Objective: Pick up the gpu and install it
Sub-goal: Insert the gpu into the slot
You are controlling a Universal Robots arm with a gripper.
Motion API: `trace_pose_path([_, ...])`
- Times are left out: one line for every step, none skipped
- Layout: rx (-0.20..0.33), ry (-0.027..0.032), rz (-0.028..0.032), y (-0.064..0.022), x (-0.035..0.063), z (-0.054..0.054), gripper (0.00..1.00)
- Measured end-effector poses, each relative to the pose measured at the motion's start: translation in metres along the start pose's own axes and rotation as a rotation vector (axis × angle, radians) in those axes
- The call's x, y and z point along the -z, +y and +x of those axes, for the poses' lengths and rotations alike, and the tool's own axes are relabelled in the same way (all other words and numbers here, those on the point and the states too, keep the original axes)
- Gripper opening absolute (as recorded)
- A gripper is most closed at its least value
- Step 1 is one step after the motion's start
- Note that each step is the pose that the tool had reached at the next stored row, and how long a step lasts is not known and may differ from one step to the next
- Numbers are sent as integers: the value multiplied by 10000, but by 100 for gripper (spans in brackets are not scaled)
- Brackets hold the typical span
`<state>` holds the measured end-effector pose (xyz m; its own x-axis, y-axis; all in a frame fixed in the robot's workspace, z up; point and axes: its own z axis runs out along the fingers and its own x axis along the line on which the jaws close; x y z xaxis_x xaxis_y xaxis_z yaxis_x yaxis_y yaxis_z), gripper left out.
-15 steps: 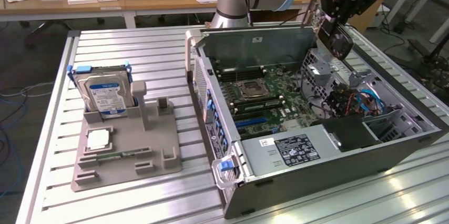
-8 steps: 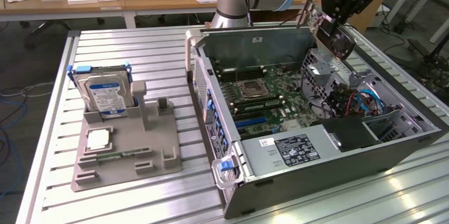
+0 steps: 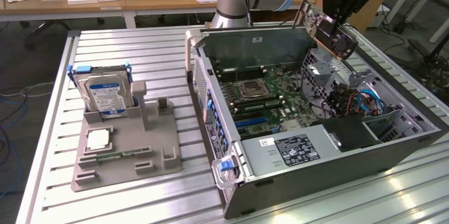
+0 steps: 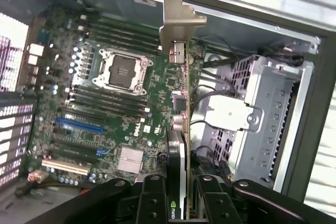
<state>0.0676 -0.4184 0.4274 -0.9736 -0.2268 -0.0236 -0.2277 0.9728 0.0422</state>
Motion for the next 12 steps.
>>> trace_pose_path([136, 5, -3, 0, -1, 0, 27])
trace_pose_path([285, 12, -7, 0, -1, 0, 27])
trace_pose_path([428, 18, -10, 0, -2, 0, 27])
trace_pose_path([580, 25, -13, 0, -3, 0, 27])
trace_pose_path([718, 30, -17, 0, -4, 0, 27])
trace_pose_path([856, 36, -20, 0, -4, 0, 27])
trace_pose_path([994, 42, -24, 1, -5, 0, 27])
trace_pose_path([1130, 48, -27, 1, -6, 0, 27])
trace_pose_path([1273, 54, -30, 0, -7, 0, 27])
trace_pose_path([1408, 60, -33, 1, -8, 0, 27])
trace_pose_path([1542, 65, -37, 1, -9, 0, 27])
trace_pose_path([1680, 71, -40, 1, -10, 0, 27])
